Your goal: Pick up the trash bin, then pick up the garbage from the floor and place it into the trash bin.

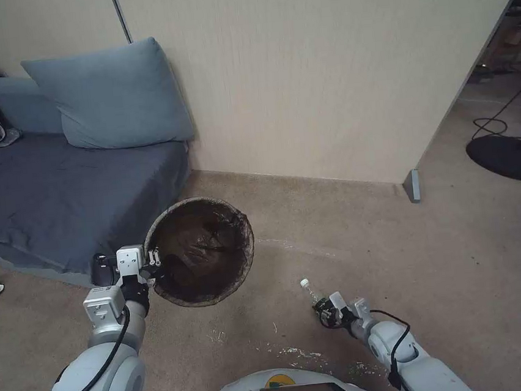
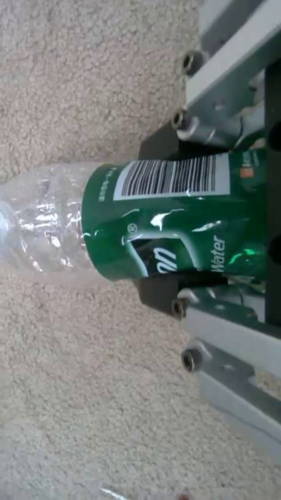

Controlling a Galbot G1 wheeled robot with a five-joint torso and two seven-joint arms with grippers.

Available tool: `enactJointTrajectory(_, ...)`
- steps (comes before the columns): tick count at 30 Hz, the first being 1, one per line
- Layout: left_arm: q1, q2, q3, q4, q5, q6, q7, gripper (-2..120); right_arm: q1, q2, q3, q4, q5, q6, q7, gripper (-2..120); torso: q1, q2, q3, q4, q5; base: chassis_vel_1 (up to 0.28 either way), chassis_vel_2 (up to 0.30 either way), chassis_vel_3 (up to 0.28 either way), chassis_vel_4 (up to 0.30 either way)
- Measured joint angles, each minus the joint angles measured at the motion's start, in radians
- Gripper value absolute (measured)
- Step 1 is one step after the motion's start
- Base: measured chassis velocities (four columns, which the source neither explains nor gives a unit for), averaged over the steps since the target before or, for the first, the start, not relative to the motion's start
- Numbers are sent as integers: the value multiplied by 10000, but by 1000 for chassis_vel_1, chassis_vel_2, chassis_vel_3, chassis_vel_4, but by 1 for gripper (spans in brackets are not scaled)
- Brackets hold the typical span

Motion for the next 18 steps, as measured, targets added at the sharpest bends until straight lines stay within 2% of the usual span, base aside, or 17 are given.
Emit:
enactJointTrajectory(6, 61, 82, -51, 0, -24, 2, -28, 3, -125, 86, 217, 229, -74, 183, 112, 28, 0, 0, 0, 2, 7, 0, 0, 0, 0)
enactJointTrajectory(10, 52, 50, 34, 0, -7, 6, -31, 3, -249, -73, 566, 865, -21, 254, 263, 28, 0, 0, 1, 1, 5, 0, 0, 0, 0)
enactJointTrajectory(15, 58, 126, 69, 0, -24, 76, -43, 3, -488, -1075, 1435, 3038, 469, 516, 365, 28, 0, 0, 0, 2, 3, 0, 0, 0, 0)
enactJointTrajectory(16, 58, 126, 69, 0, -24, 76, -43, 3, -488, -1075, 1435, 3038, 469, 516, 365, 28, 0, 0, 0, 2, 3, 0, 0, 0, 0)
enactJointTrajectory(18, 120, 235, 68, 0, -60, 127, -43, 3, -631, -1627, 1686, 4021, 1012, 510, 457, 28, 0, -1, 0, 0, 5, 0, 0, 0, 0)
